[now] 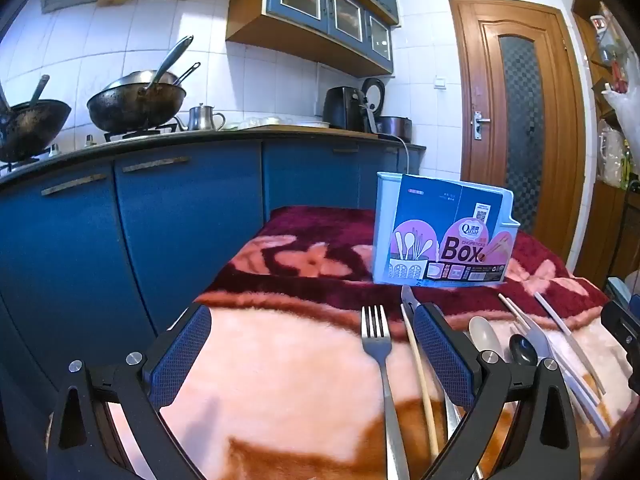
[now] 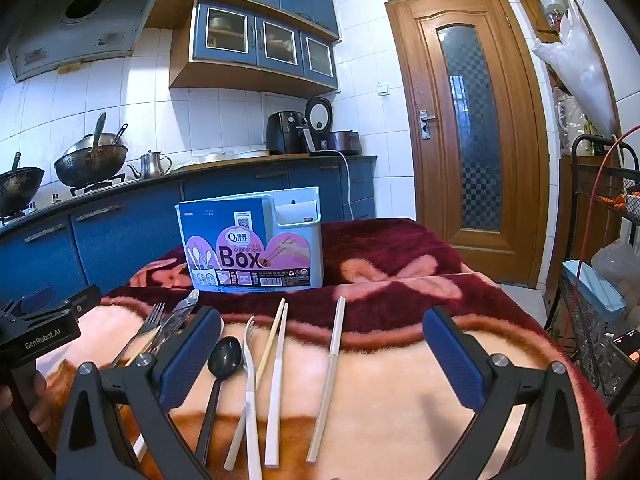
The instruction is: Organize utensils
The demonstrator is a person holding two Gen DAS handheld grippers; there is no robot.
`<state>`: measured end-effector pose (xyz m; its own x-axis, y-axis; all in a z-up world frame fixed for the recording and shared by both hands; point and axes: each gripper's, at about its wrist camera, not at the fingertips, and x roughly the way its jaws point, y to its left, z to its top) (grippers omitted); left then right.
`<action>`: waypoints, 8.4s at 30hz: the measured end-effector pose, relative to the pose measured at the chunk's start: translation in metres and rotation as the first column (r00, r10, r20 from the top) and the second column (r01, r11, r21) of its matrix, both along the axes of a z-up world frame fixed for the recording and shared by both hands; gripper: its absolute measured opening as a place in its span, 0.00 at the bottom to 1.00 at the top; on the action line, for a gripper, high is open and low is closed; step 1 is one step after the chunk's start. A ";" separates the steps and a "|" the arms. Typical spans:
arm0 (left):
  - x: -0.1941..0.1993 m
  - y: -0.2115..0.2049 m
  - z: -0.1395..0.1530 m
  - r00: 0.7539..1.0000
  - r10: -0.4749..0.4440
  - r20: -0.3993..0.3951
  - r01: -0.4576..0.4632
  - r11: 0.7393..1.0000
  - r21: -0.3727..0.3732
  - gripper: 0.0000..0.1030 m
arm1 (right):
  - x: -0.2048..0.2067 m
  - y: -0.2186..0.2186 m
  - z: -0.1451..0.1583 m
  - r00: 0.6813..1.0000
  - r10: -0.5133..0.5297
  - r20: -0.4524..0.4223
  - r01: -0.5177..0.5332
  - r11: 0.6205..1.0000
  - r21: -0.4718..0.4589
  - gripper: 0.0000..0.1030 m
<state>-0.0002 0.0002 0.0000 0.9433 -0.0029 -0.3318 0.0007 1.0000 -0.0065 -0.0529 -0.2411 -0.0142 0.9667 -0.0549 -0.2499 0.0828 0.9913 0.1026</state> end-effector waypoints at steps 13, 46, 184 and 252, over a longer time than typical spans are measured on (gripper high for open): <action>-0.003 0.000 0.001 1.000 0.001 -0.002 -0.001 1.000 0.005 0.98 | 0.000 -0.001 0.000 1.000 0.000 0.000 0.000 1.000 0.001 1.00; -0.002 -0.001 0.001 1.000 -0.001 -0.004 0.001 1.000 0.008 0.98 | -0.001 -0.001 0.000 1.000 0.000 0.002 0.000 1.000 0.004 1.00; 0.056 0.019 0.068 0.884 -0.399 -0.243 0.342 0.907 -0.247 0.04 | 0.060 -0.032 0.056 0.922 0.202 -0.331 -0.145 0.971 0.190 0.07; 0.195 -0.043 0.065 0.904 -0.391 -0.171 0.349 0.908 -0.229 0.04 | 0.231 -0.014 0.071 0.968 0.237 0.086 -0.240 0.970 0.027 0.08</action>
<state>0.1943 -0.0432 0.0649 0.7708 -0.4204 -0.4786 0.3484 0.9072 -0.2358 0.1783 -0.2555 0.0570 0.9679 0.1876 -0.1670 -0.1659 0.9768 0.1357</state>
